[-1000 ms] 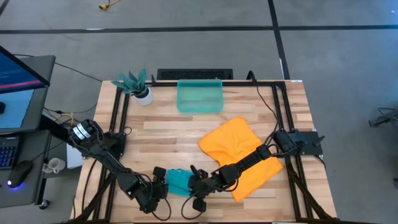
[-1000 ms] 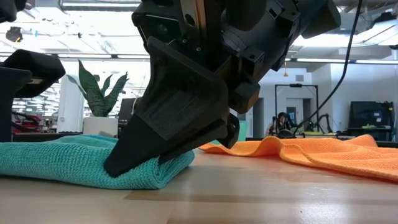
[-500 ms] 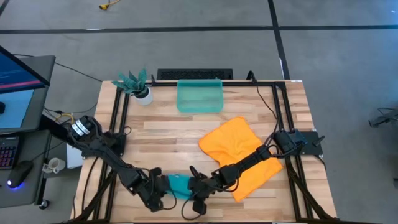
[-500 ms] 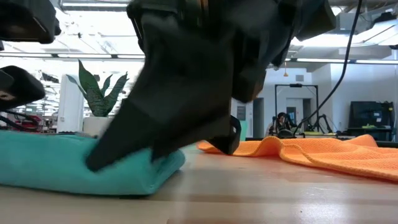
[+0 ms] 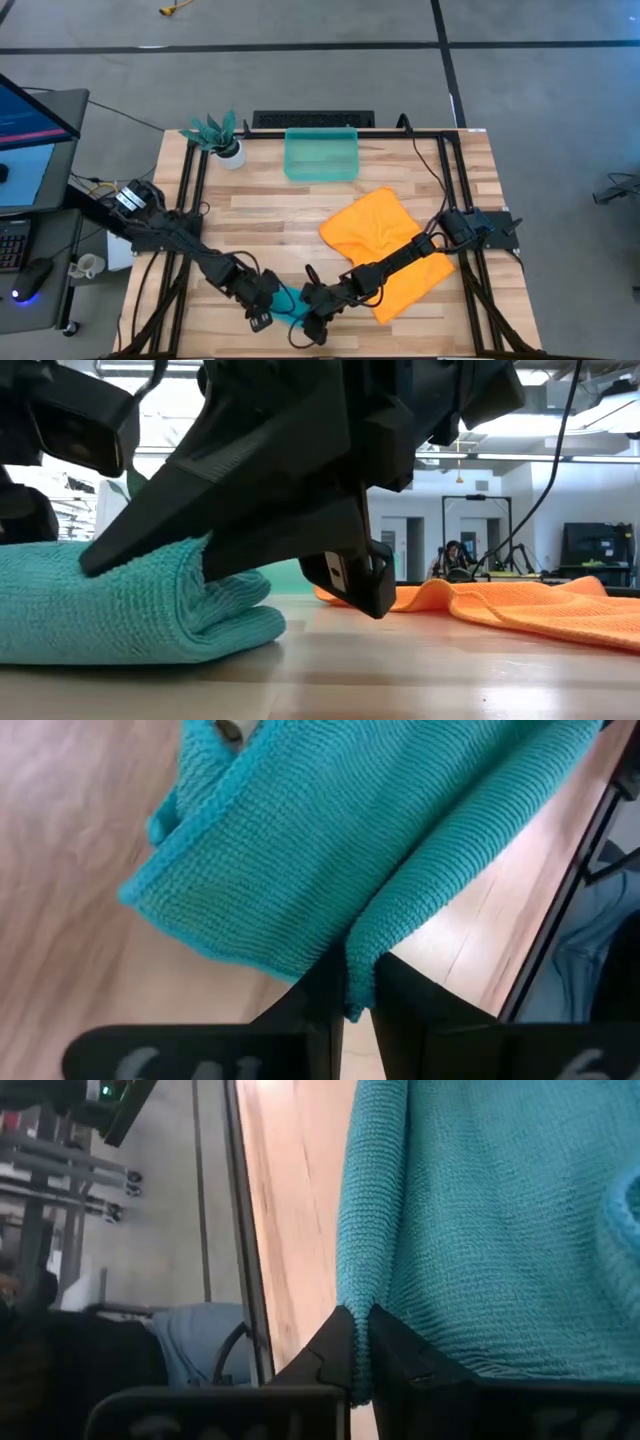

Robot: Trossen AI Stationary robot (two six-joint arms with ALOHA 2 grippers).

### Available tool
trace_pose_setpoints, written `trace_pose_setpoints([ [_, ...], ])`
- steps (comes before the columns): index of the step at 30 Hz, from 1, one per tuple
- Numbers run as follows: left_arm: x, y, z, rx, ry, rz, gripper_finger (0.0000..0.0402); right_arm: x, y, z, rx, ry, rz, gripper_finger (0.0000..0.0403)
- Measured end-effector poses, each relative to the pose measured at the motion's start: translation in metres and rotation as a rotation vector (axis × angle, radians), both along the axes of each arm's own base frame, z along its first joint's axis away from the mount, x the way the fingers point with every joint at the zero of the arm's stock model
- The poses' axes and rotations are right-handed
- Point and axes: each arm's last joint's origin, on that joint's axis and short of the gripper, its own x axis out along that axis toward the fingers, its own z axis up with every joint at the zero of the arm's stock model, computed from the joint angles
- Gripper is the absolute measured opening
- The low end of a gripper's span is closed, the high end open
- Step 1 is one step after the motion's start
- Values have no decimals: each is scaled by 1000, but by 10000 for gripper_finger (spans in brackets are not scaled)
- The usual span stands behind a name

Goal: Roll microfiber towels into tight, uniform cylinder then place into a basket
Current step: Roll the blue microfiber cloth

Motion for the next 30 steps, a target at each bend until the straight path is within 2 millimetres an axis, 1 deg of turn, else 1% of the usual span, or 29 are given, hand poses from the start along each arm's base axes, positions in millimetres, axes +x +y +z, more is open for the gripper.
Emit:
trace_pose_setpoints([
  [5, 2, 9, -1, -5, 59, 13, 31, 2, -5, -1, 21, 34, -39, 37],
  [9, 3, 12, -2, -3, 58, 14, 31, 1, -7, -3, 0, 56, -43, 41],
  [12, 3, 13, -2, 1, 68, 9, 32, 0, -7, -4, -12, 61, -39, 56],
  [18, -1, 15, -4, 17, 113, -8, 32, -2, -6, -6, -14, 71, 33, 96],
  [22, -2, 16, -4, 34, 114, -16, 32, -1, -10, -6, -22, 70, 42, 110],
  [25, -2, 16, -4, 37, 109, -17, 32, 2, -6, -1, -55, -33, 99, 113],
  [28, -2, 16, -4, 38, 106, -17, 32, 4, 6, 13, -53, -226, 165, 112],
  [30, -2, 16, -4, 38, 105, -16, 32, 7, 10, 21, -66, -338, 186, 111],
])
